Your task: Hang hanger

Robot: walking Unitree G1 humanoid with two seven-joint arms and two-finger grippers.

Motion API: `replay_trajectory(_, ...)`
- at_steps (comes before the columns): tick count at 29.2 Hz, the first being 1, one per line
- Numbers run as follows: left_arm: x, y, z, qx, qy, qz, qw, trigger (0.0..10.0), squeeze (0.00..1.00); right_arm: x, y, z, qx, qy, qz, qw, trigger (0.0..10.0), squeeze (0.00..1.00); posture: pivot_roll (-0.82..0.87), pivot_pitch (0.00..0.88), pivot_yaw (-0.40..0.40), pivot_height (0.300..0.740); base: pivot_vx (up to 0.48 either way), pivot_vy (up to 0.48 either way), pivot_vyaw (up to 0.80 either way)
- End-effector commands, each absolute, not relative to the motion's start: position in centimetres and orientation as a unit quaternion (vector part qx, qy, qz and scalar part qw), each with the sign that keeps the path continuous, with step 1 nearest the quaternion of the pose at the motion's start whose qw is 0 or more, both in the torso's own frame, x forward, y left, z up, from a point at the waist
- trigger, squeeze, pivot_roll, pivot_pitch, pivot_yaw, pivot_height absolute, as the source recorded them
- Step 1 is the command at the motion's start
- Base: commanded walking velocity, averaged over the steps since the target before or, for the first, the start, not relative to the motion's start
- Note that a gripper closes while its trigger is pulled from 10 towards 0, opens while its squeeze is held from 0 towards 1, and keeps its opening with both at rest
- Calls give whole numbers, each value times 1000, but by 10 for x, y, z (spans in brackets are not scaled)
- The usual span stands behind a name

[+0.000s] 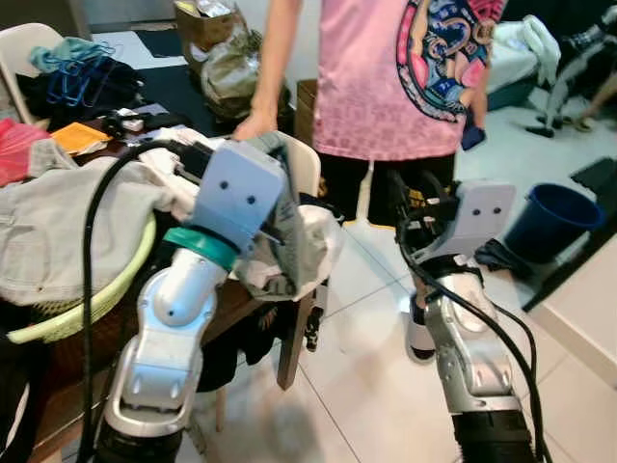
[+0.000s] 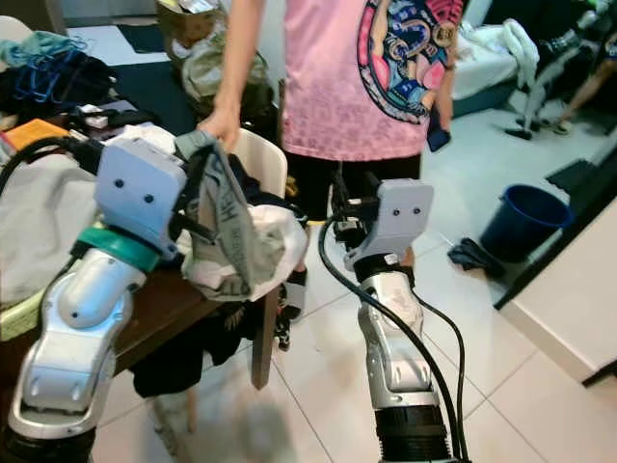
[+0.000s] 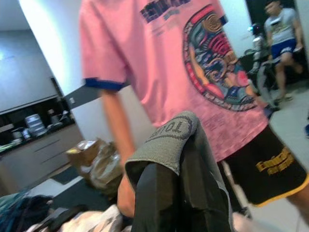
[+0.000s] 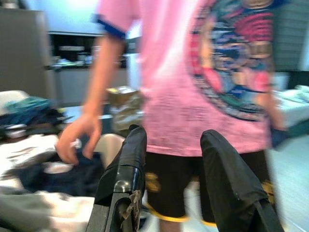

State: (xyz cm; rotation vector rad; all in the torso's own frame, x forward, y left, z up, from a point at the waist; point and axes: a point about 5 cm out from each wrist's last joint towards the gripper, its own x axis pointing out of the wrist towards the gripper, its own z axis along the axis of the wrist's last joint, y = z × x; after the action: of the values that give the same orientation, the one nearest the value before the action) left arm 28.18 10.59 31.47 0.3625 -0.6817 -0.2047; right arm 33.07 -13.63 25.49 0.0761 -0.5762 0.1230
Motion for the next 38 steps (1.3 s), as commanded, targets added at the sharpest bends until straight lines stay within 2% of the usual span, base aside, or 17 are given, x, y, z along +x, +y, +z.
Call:
replay_trajectory(1,281,100,317,166,-333,-123,920,10000,0,330,-146,253,48,-281,37,958,10000,0,-27,114,16,740,0,0,-800)
replay_trajectory(9,282,100,316,117,-301,-159,933,10000,0,326,-152,256,44,-287,22,957,10000,0,-52,108,41,740,0,0,-800)
replay_trajectory(15,285,103,308,89,-269,-152,947,10000,0,323,-152,259,29,-297,14,954,10000,0,-65,103,51,740,0,0,-800)
replay_trajectory(25,295,111,280,68,-212,-132,966,10000,0,320,-152,257,17,-294,17,956,10000,0,-83,108,52,740,0,0,-800)
replay_trajectory(38,296,111,264,49,-172,-137,974,10000,0,319,-149,256,12,-288,24,957,10000,0,-93,106,48,740,0,0,-800)
